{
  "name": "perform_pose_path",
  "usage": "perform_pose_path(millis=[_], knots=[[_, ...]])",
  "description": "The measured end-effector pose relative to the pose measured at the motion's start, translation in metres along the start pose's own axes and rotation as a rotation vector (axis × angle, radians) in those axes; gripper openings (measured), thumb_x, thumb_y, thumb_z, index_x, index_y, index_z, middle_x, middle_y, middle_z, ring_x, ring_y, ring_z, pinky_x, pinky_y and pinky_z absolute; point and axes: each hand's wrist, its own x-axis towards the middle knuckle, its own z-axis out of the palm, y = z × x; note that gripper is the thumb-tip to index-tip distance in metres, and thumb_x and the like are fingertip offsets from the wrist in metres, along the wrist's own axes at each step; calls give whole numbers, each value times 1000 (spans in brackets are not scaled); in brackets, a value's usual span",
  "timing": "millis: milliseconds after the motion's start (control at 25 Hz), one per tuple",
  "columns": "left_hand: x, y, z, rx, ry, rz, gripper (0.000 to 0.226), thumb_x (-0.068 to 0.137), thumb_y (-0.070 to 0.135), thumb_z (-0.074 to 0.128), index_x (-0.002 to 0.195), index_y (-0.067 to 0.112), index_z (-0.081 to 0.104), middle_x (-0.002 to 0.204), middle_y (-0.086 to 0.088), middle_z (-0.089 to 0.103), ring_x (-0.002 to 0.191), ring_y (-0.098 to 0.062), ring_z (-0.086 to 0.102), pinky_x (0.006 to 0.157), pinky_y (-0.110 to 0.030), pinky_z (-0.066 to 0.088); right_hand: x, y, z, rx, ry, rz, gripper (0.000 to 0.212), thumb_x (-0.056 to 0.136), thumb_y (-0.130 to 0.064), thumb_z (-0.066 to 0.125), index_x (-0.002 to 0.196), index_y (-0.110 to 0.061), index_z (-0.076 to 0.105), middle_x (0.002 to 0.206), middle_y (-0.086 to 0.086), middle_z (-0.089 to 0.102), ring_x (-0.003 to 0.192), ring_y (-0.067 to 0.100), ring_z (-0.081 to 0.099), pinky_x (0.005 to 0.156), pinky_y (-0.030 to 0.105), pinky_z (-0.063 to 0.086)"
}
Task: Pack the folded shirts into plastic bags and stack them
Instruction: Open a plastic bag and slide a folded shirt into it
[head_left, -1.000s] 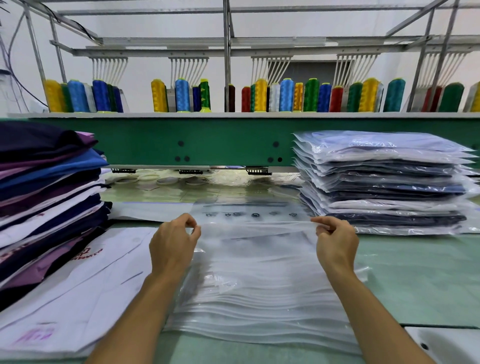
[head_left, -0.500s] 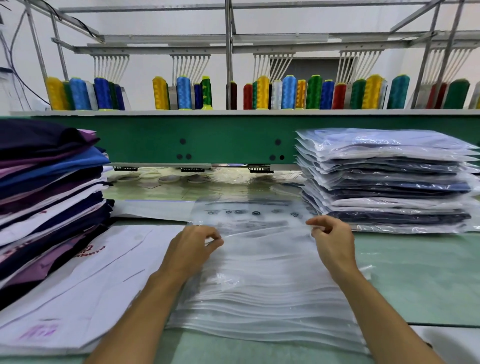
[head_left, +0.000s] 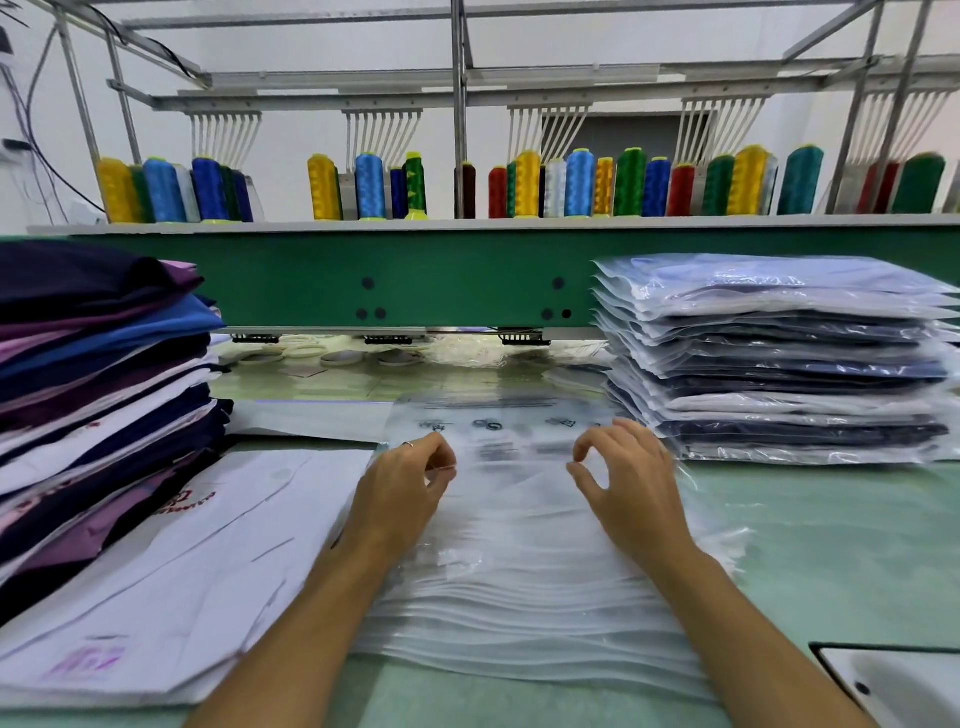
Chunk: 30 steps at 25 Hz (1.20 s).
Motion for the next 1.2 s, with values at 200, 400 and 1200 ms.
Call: perform_pose_path(millis=[200,400,1200], knots=[[1,0,4,27,32,77,29,87,0,62,83,27,53,79,14,65,75,-13,61,67,-41,54,1,-13,6,31,-91,-178,11,97,-36,65,103,-38,74,129,-12,63,125,17,52,105,38,35],[1,1,11,26,28,162,44,87,-14,55,82,25,74,91,13,70,78,-10,63,68,-38,54,1,-19,12,17,-140,-264,19,99,-30,63,112,-38,74,134,-13,63,125,18,53,102,36,36],[2,3,-3,224,29,-52,59,73,-18,40,105,31,40,102,2,68,76,-30,57,59,-39,46,0,-4,10,-251,81,189,31,76,1,64,100,-20,66,126,5,60,120,30,46,96,41,36]])
